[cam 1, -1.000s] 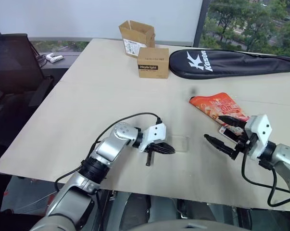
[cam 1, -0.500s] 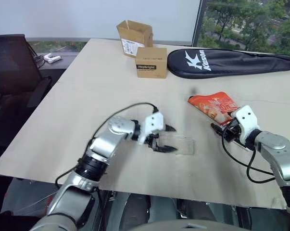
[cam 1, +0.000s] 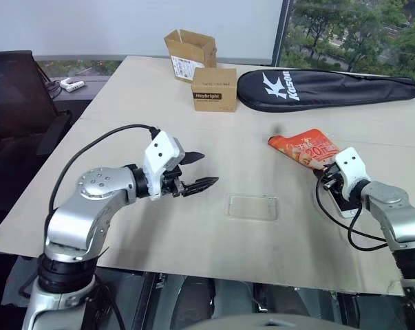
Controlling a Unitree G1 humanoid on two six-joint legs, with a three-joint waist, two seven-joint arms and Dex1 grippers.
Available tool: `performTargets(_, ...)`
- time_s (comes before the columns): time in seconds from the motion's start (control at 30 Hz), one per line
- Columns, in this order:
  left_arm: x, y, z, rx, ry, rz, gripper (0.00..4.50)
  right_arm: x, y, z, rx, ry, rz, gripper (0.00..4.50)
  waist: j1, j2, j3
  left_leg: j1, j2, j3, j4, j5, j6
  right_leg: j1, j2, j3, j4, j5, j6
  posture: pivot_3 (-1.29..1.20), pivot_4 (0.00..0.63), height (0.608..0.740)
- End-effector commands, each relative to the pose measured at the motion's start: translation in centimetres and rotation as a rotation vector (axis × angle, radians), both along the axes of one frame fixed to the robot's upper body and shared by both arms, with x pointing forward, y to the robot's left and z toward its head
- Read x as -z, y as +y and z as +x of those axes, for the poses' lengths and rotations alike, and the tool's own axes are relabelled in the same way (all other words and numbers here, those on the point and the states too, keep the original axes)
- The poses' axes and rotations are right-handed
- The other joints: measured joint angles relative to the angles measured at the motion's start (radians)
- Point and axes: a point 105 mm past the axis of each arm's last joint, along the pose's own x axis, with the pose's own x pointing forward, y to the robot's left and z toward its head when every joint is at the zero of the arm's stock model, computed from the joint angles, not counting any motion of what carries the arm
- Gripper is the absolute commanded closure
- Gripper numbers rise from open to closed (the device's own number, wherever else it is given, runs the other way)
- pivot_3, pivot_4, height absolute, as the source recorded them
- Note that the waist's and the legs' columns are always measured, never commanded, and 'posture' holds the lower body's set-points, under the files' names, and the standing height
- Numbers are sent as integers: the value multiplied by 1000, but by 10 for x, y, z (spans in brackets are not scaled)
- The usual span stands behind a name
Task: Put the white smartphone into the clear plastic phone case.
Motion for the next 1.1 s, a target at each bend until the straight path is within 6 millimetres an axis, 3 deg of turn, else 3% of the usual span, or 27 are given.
performTargets(0.03, -9, -7, -6, 12, -39, -18, 907, -21, -4, 8, 9, -91, 0, 4476, -2, 0, 0, 0, 0, 0, 0, 0, 0, 0, 0, 0, 0, 0, 0, 0, 150, 732)
performTargets(0.17, -9, -8, -5, 19, -37, -24, 907, -43, -15, 21, 85, -208, 21, 4476, -4, 0, 0, 0, 0, 0, 0, 0, 0, 0, 0, 0, 0, 0, 0, 0, 150, 732)
performTargets(0.23, -13, -11, -4, 29, -40, -42, 907, -73, -46, 37, 255, -352, 34, 4476, -7, 1, 2, 0, 0, 0, 0, 0, 0, 0, 0, 0, 0, 0, 0, 0, 150, 732)
performTargets(0.37, -15, -17, -3, 50, -44, -49, 907, -122, -100, 49, 505, -573, 15, 4476, -2, 3, 8, 0, -1, 1, 0, 0, 0, -1, 0, 1, 0, 0, 0, 0, 150, 732)
performTargets(0.5, -18, -21, 0, 56, -52, -66, 907, -150, -122, 53, 550, -692, -137, 4476, -2, 3, 9, -1, -2, 4, -3, 0, 0, -1, 0, 1, -2, 0, 0, 0, 150, 732)
performTargets(0.53, -19, -22, 1, 56, -52, -72, 907, -143, -120, 56, 493, -641, -164, 4476, -3, 3, 9, -1, -2, 5, -3, 0, 0, -1, 0, 1, -1, 0, 1, 0, 150, 732)
performTargets(0.63, -18, -23, 1, 63, -49, -75, 907, -114, -114, 58, 398, -482, -118, 3422, -11, 3, 10, 0, -2, 5, -5, 0, 0, -1, 0, 1, -2, 1, 5, 0, 150, 732)
performTargets(0.77, -17, -20, 1, 54, -48, -73, 907, -95, -107, 43, 309, -385, -95, 1563, -8, 4, 10, 1, -1, 4, -7, 0, 0, -1, 1, 1, -1, 1, 5, 0, 150, 732)
performTargets(0.87, -16, -16, 0, 41, -47, -68, 907, -76, -87, 13, 207, -270, 7, 90, -1, 5, 11, 1, -1, 3, -8, 0, 0, -1, 1, 1, -1, 1, 5, 0, 150, 732)
performTargets(1.0, -14, -13, -2, 41, -38, -66, 907, -51, -54, -38, 102, -99, 220, 33, 3, 5, 11, 1, -1, -1, -8, 0, 0, 0, 0, 0, -1, 1, 6, 0, 150, 732)
performTargets(1.1, -12, -13, -3, 51, -24, -63, 907, -35, -45, -67, 119, -14, 285, 33, 2, 5, 11, 2, -1, -1, -7, 0, 0, 0, -1, 0, -1, 0, 6, 0, 150, 732)
